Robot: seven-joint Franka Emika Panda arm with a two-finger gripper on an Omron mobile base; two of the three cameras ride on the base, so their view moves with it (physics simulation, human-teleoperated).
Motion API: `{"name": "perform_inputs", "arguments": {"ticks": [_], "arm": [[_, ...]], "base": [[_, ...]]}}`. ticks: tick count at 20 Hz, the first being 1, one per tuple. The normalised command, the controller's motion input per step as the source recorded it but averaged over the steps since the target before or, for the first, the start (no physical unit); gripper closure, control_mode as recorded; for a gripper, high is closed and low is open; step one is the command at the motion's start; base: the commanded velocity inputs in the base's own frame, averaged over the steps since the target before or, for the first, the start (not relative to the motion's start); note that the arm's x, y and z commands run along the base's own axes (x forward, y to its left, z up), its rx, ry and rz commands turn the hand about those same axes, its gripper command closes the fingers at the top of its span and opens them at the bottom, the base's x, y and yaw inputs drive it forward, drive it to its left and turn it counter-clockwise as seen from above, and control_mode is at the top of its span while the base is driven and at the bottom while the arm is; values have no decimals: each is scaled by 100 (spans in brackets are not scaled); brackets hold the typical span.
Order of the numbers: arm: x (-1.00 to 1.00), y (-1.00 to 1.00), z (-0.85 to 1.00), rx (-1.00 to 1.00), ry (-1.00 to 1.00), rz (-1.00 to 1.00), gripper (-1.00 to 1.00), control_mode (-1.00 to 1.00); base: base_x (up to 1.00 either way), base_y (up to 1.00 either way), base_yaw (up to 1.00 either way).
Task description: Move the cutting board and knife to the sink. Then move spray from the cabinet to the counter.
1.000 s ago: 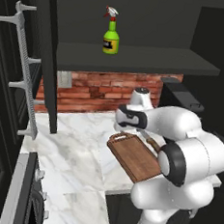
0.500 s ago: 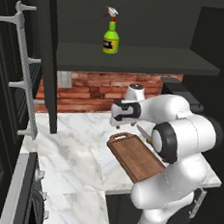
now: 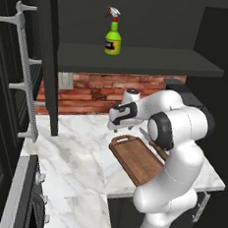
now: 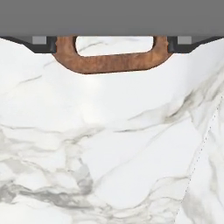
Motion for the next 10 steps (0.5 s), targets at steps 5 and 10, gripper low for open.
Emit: {"name": "perform_inputs", "arguments": {"ticks": [5, 10], "arm": [[18, 2, -27, 0, -1, 0, -100, -100], [0, 0, -41, 0, 0, 0, -100, -100]], "base": [[0, 0, 0], [0, 0, 0]]}}
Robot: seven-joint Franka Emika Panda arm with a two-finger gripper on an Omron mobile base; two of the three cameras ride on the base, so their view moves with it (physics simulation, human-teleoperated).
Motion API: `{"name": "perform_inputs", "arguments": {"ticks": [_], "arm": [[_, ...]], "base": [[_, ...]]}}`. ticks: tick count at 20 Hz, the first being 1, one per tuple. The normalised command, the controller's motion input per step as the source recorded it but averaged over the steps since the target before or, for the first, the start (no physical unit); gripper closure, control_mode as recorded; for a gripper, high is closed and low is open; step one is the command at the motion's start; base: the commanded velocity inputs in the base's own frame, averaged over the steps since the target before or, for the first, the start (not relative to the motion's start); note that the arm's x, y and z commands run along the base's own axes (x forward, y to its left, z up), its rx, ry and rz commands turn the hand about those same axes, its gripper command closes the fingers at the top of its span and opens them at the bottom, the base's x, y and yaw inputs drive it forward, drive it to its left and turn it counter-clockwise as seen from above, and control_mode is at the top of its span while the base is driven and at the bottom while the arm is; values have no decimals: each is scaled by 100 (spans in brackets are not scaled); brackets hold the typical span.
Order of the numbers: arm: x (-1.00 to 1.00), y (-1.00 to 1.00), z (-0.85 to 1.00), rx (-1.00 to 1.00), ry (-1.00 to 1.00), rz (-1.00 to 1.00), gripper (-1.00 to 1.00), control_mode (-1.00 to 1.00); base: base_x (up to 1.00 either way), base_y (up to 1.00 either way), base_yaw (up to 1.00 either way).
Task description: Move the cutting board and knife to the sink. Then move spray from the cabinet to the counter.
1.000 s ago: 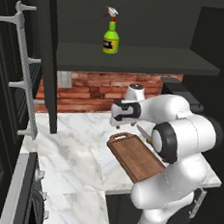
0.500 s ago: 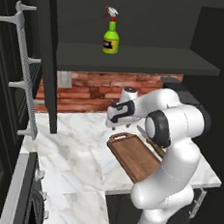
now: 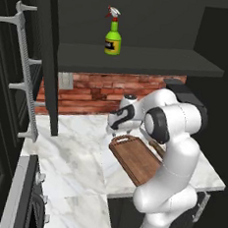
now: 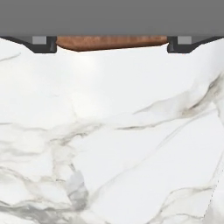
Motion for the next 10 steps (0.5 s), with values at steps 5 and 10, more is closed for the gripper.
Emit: {"name": "perform_inputs", "arguments": {"ticks": [5, 10], "arm": [[0, 0, -29, 0, 0, 0, -100, -100], [0, 0, -25, 0, 0, 0, -100, -100]], "base": [[0, 0, 0], [0, 0, 0]]}}
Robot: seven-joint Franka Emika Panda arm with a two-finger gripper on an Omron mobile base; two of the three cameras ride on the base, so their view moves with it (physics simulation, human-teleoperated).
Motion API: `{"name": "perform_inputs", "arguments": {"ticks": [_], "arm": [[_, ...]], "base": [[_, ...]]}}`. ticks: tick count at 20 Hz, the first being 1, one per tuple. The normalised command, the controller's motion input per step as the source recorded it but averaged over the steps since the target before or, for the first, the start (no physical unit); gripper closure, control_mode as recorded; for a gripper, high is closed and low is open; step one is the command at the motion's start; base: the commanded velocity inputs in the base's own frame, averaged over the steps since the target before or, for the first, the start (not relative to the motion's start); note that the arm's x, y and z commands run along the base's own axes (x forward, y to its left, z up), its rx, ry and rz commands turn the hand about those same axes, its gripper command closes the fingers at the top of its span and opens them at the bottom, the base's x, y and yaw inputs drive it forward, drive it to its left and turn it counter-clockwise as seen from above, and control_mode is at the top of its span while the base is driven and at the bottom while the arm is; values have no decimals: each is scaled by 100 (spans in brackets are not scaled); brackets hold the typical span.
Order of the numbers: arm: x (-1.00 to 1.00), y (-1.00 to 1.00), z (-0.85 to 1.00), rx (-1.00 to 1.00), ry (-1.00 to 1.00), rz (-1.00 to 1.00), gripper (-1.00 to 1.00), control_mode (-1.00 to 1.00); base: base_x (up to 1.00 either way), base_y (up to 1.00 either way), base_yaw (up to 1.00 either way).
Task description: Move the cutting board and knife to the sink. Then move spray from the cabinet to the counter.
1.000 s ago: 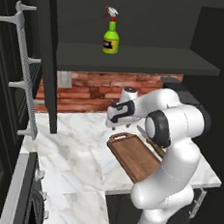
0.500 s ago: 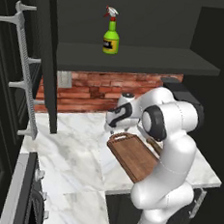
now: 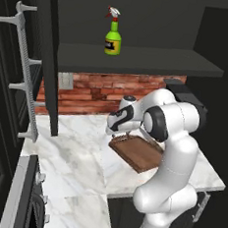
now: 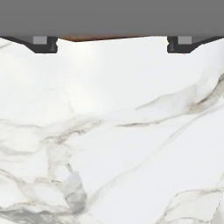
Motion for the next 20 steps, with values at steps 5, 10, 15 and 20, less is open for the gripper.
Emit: {"name": "perform_inputs", "arguments": {"ticks": [5, 10, 15, 20], "arm": [[-12, 0, -17, 0, 0, 0, -100, -100], [-22, 0, -1, 0, -6, -1, -100, -100], [-8, 0, 0, 0, -8, 0, -100, -100], [7, -2, 6, 0, -4, 0, -100, -100]], "base": [[0, 0, 0], [0, 0, 0], [0, 0, 0], [0, 0, 0]]}}
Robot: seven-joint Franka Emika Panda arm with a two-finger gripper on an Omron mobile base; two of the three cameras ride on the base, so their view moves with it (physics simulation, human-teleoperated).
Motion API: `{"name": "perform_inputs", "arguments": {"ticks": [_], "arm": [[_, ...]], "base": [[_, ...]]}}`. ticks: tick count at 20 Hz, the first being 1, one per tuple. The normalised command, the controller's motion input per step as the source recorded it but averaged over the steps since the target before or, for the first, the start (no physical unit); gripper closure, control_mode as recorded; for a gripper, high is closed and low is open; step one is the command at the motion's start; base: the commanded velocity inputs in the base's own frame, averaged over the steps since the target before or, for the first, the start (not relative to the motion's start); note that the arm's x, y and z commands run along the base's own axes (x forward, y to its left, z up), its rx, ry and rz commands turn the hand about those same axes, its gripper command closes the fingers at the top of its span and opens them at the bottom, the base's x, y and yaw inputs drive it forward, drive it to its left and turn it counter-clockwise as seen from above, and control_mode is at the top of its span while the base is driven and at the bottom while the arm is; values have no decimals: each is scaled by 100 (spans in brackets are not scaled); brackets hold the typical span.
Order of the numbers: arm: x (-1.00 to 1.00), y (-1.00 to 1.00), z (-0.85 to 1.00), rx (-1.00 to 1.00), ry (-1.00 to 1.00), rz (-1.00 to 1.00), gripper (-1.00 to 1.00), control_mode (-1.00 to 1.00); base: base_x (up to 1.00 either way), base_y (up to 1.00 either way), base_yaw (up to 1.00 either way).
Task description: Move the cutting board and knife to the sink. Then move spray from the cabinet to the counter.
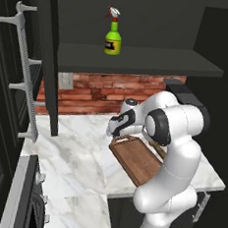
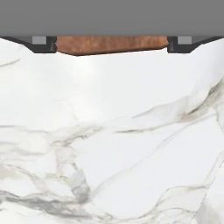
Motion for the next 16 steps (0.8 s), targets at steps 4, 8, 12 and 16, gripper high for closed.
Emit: {"name": "perform_inputs", "arguments": {"ticks": [4, 8, 12, 16], "arm": [[3, 0, 6, 0, 0, 0, -100, -100], [-18, 0, 0, 0, 1, -2, -100, -100], [-47, 0, 0, 0, 1, -6, -100, -100], [-62, 0, 0, 0, 0, -7, -100, -100]], "base": [[0, 0, 0], [0, 0, 0], [0, 0, 0], [0, 0, 0]]}}
